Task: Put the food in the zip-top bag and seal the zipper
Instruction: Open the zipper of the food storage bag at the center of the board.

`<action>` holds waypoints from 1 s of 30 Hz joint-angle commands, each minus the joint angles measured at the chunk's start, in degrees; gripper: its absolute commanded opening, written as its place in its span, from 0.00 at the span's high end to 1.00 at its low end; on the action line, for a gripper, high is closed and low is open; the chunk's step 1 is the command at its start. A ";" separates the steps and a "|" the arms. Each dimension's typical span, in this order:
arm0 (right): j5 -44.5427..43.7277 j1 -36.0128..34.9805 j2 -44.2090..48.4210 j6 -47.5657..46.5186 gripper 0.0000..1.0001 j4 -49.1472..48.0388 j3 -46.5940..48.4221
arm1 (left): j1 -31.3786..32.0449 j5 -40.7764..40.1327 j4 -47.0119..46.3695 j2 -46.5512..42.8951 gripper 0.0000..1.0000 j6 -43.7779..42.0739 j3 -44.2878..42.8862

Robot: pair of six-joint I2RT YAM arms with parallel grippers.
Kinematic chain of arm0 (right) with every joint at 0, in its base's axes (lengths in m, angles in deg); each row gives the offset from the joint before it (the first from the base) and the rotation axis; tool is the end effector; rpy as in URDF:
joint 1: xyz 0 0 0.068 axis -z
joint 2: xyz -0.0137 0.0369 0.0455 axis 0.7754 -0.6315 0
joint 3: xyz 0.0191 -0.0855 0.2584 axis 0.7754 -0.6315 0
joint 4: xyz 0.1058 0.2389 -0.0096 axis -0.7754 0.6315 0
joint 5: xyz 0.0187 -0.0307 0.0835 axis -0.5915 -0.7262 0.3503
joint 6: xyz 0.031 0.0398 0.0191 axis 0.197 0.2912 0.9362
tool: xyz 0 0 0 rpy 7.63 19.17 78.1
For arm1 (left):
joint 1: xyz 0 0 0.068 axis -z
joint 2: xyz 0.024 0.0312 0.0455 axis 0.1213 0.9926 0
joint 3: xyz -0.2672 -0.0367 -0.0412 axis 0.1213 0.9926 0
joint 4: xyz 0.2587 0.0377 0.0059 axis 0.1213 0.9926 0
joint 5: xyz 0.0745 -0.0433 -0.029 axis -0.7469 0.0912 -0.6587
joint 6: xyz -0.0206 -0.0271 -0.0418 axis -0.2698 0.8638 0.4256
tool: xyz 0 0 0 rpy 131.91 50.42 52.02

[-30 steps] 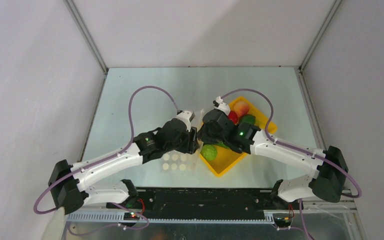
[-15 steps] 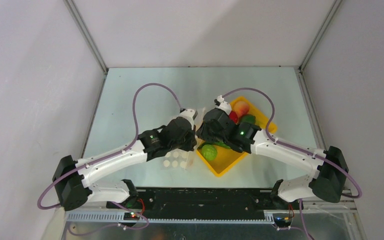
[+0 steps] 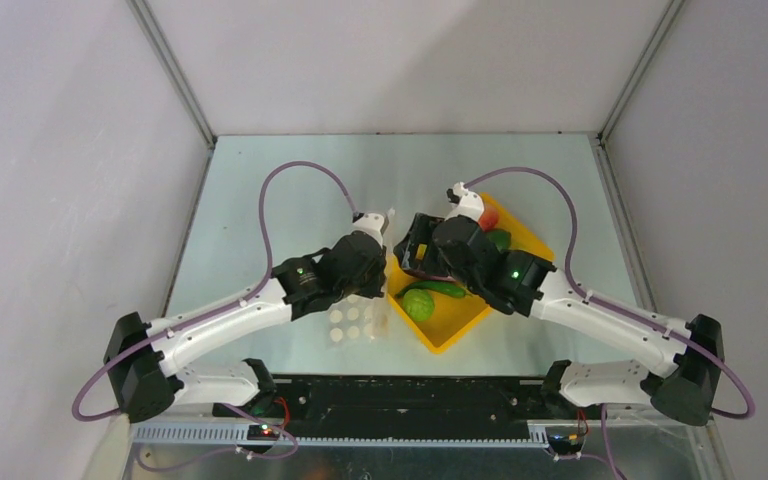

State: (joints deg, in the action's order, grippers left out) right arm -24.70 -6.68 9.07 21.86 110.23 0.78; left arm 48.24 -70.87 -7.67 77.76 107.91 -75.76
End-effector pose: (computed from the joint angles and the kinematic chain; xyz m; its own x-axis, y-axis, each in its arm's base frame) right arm 0.1552 0.2180 0.3389 -0.6268 0.2801 -0.7271 -0.2003 0.8439 0.4978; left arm 0.1536 -0.2048 0.2827 -0.6988 0.0846 -0.7103 0.3593 0.9001 -0.2463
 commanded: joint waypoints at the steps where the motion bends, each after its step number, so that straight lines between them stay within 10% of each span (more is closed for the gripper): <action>1: 0.10 0.96 -1.51 -2.54 0.18 -2.21 -0.71 | -0.11 -1.41 -0.30 -2.03 1.00 0.22 -2.22; 30: 4.15 1.64 -10.13 0.61 0.32 -1.39 0.66 | -0.11 -4.33 1.42 -3.49 1.00 -2.39 -2.92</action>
State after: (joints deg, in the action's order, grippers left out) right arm -18.91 -5.02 -1.08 21.55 108.40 0.17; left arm 48.24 -72.79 -5.84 75.33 106.95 -75.76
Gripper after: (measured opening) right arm 0.682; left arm 0.008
